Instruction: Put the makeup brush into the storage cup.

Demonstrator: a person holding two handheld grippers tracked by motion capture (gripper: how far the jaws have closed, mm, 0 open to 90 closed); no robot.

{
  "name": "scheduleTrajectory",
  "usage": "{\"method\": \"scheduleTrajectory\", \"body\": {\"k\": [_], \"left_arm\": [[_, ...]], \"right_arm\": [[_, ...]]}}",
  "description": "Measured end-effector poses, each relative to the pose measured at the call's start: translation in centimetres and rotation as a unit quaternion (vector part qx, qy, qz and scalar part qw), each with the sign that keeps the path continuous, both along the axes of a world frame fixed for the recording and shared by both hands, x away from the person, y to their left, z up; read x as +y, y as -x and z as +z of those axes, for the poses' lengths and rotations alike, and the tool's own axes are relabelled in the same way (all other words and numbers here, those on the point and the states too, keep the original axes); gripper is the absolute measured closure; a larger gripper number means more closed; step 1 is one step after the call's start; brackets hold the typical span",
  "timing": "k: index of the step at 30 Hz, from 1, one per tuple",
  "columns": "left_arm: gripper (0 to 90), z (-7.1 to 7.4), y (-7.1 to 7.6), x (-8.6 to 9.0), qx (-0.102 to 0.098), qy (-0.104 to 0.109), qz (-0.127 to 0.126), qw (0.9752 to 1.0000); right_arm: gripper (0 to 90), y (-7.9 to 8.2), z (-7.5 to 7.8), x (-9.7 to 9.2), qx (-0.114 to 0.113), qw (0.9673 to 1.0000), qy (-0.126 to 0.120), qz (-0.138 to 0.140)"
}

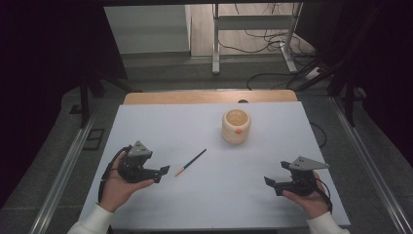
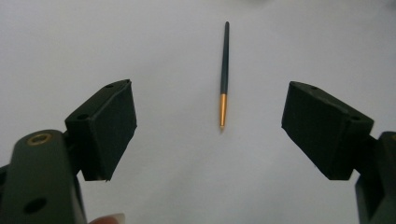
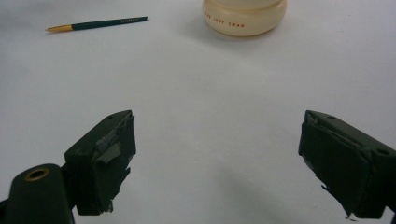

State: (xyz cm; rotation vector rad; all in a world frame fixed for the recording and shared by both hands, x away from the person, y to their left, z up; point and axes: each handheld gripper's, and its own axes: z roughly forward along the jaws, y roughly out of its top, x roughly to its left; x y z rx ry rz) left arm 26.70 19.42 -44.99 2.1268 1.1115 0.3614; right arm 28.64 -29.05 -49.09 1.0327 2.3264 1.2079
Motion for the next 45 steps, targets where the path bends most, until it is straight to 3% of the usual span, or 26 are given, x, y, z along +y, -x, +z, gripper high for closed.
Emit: {"method": "scheduleTrajectory", "body": {"k": [8, 25, 45], "left_arm": [[18.8, 0.5, -0.4, -0.6, -0.005, -0.006, -0.006, 1.0], [18.7, -0.2, -2.8, -2.4, 0.026, -0.016, -0.027, 0.9992], [18.1, -0.5, -3.9, -4.3, 0.04, -0.037, -0.048, 0.9974]], "right_arm": [[11.4, 0.0, 0.0, -0.1, -0.004, 1.0, 0.003, -0.004], [11.4, 0.0, -0.1, -0.1, -0.002, 0.9999, 0.01, -0.002], [11.4, -0.1, -0.2, 0.0, -0.002, 0.9999, 0.013, -0.002]]}}
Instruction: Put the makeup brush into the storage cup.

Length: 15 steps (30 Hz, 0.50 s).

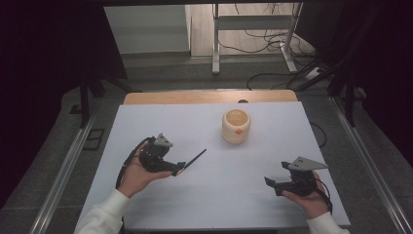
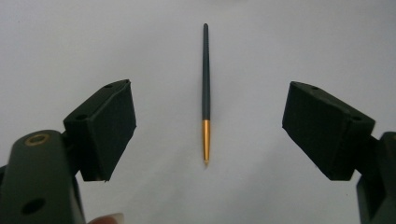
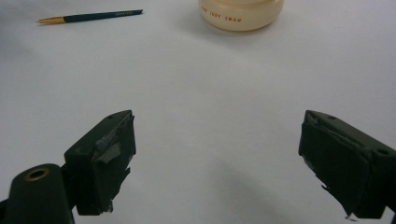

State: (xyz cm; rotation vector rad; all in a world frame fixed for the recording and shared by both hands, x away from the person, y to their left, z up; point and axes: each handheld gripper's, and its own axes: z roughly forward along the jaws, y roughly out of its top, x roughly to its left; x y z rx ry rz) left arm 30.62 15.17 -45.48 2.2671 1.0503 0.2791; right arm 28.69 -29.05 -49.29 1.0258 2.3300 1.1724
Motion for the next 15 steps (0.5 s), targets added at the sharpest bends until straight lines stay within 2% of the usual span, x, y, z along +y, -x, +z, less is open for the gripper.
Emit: {"method": "scheduleTrajectory", "body": {"k": [15], "left_arm": [[17.9, -0.9, -1.3, -0.6, 0.025, -0.015, -0.005, 0.9996]], "right_arm": [[11.4, 0.0, 0.0, 0.0, 0.001, 1.0, 0.001, 0.0]]}}
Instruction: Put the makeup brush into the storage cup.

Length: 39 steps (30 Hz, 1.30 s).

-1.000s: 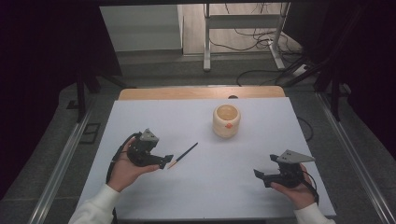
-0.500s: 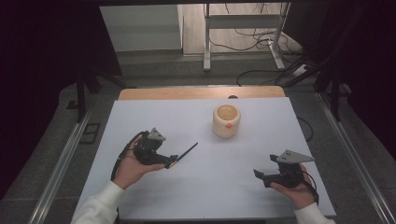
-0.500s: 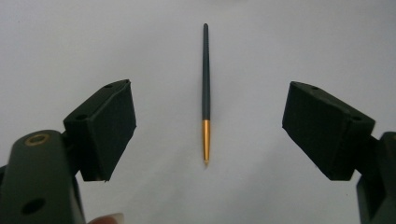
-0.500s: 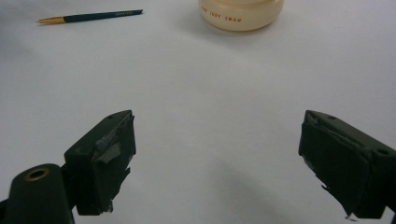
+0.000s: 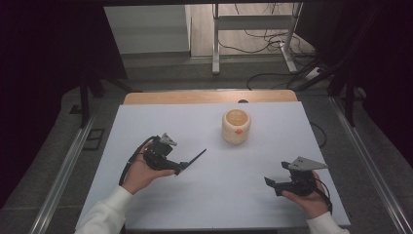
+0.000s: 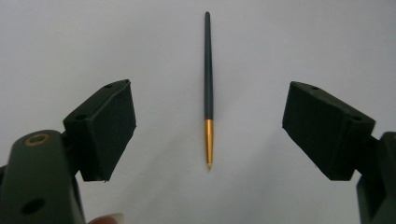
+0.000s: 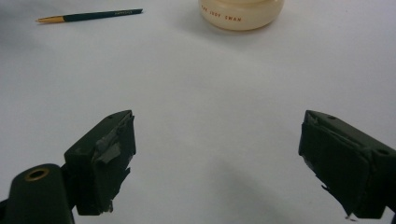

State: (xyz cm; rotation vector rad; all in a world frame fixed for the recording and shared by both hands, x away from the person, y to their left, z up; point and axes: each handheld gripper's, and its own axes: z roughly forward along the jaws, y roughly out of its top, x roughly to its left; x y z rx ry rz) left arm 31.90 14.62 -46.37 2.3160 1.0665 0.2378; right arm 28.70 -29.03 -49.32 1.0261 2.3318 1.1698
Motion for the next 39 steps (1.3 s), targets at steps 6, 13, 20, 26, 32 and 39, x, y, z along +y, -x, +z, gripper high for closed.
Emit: {"method": "scheduleTrajectory", "body": {"k": [6, 13, 20, 26, 32, 39], "left_arm": [[17.8, -0.4, -0.6, -0.2, 0.01, -0.003, 0.001, 0.9999], [17.5, -0.8, -1.4, -0.3, 0.023, 0.0, 0.0, 0.9997], [17.5, -1.3, -1.9, -0.6, 0.033, -0.002, -0.005, 0.9994], [17.5, -1.9, -2.6, -0.8, 0.048, -0.002, -0.007, 0.9988], [17.5, -2.4, -3.0, -0.9, 0.057, -0.002, -0.007, 0.9983], [18.1, -2.7, -3.2, -1.2, 0.064, -0.007, -0.012, 0.9978]], "right_arm": [[11.4, 0.0, 0.0, 0.0, 0.0, 1.0, 0.0, -0.001], [11.4, 0.0, 0.0, 0.0, 0.001, 1.0, 0.001, 0.0], [11.4, 0.0, -0.1, 0.0, 0.001, 1.0, 0.001, -0.001], [11.4, 0.0, -0.1, 0.0, 0.001, 1.0, 0.002, 0.0], [11.2, -0.1, -0.1, 0.0, 0.001, 1.0, 0.001, -0.003], [11.2, -0.1, 0.0, 0.0, 0.001, 1.0, 0.001, -0.003]]}}
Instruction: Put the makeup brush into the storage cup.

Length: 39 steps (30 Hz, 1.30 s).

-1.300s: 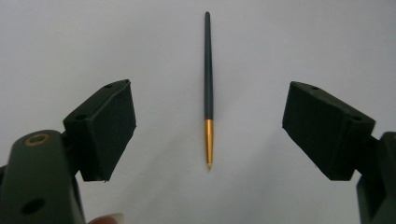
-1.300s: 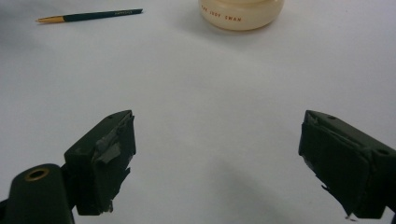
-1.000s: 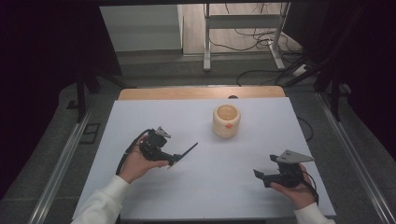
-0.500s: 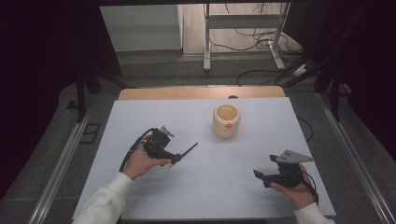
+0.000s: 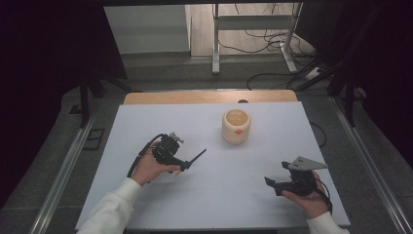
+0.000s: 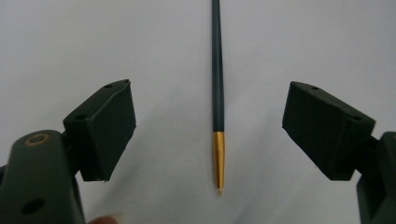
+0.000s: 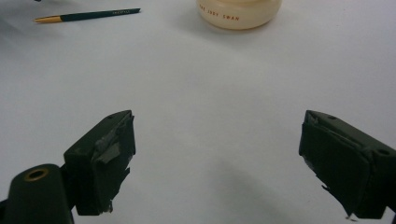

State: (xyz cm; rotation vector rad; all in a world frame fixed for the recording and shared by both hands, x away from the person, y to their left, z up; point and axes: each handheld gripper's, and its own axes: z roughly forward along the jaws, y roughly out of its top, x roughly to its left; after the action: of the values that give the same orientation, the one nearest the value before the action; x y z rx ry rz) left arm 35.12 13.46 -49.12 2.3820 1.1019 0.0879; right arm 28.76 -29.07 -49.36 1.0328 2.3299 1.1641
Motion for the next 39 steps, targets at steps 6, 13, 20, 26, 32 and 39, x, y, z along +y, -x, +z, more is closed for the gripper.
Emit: {"method": "scheduleTrajectory", "body": {"k": [6, 13, 20, 26, 32, 39], "left_arm": [[19.7, -0.4, -0.1, -0.3, 0.006, -0.004, -0.006, 1.0], [22.2, -1.0, -0.2, -0.9, 0.008, -0.018, -0.024, 0.9995], [23.1, -1.5, -0.2, -1.4, 0.006, -0.042, -0.036, 0.9984], [32.3, -1.8, -0.3, -1.7, 0.014, -0.047, -0.044, 0.9978], [41.0, -2.2, -0.4, -1.9, 0.023, -0.054, -0.049, 0.9971], [51.6, -2.2, -0.4, -1.8, 0.013, -0.064, -0.042, 0.9969]], "right_arm": [[11.1, 0.0, 0.0, 0.0, 0.001, 1.0, -0.001, 0.0], [11.0, 0.0, -0.1, 0.0, 0.002, 1.0, -0.001, -0.001], [11.0, -0.1, -0.1, 0.0, 0.006, 1.0, -0.001, -0.002], [11.0, -0.1, 0.0, 0.0, 0.005, 1.0, -0.002, -0.002], [11.0, -0.1, 0.0, 0.0, 0.005, 1.0, -0.005, -0.002], [11.0, -0.1, 0.0, 0.0, 0.004, 1.0, -0.003, -0.002]]}}
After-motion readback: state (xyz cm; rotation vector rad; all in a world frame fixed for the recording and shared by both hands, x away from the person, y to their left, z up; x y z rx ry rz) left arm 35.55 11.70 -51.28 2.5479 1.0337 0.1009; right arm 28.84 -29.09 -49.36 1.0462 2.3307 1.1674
